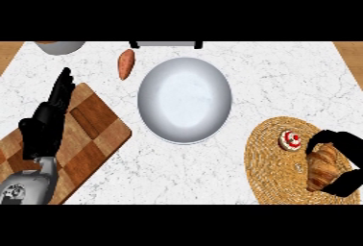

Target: Pick the croissant from the placemat and place it in the bowl

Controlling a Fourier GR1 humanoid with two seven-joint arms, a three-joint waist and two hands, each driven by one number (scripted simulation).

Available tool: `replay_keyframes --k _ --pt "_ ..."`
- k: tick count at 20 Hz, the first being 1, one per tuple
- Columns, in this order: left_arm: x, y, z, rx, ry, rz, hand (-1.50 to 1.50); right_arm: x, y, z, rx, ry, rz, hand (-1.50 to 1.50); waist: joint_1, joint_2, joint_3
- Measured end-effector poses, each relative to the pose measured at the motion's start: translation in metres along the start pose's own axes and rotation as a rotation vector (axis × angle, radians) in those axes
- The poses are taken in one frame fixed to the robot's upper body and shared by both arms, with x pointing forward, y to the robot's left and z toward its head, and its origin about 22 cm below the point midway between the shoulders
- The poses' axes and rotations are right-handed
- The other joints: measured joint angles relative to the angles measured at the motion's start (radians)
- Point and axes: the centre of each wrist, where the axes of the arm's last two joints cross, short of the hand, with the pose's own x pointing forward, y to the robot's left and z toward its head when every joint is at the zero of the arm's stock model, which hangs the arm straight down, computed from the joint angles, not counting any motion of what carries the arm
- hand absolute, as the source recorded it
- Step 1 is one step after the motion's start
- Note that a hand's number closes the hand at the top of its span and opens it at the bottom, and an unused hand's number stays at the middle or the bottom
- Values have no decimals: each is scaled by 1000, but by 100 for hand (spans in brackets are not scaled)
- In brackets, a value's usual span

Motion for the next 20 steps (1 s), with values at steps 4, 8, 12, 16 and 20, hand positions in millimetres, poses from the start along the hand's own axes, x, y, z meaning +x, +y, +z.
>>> replay_keyframes --k 4,8,12,16,20 --pt "3 1 -6 4 -5 1 0 5 4 2 -18 -30 -4 150 -2 0 1" --pt "2 6 -10 6 -6 -1 0 9 5 7 -31 -66 -4 150 -4 2 4" --pt "2 6 -8 6 2 -6 0 64 35 -13 -18 -186 36 150 -9 -6 1" --pt "2 -1 -8 -23 -2 -5 0 149 79 -45 63 -381 82 150 30 -13 -4" --pt "2 -3 -9 -31 2 -7 0 228 121 -50 83 -509 41 150 27 -19 -3"
